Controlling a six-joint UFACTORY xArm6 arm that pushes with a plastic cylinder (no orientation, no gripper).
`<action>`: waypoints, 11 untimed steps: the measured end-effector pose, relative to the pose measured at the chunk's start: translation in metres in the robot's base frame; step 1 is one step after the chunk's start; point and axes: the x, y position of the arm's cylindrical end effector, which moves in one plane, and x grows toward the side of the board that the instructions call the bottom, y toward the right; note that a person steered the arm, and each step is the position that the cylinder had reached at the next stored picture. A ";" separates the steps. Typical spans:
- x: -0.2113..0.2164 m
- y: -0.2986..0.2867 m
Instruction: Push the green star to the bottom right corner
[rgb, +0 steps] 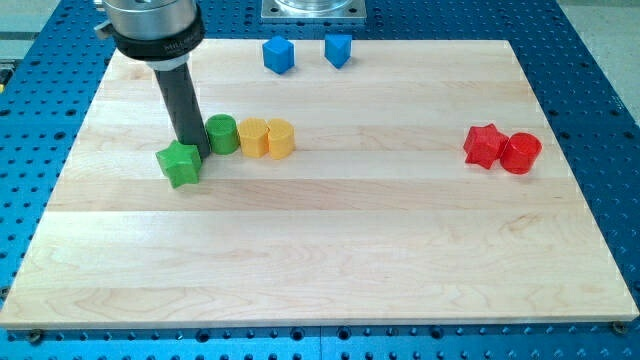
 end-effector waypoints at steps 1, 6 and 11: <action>-0.022 -0.012; 0.095 0.016; 0.139 0.059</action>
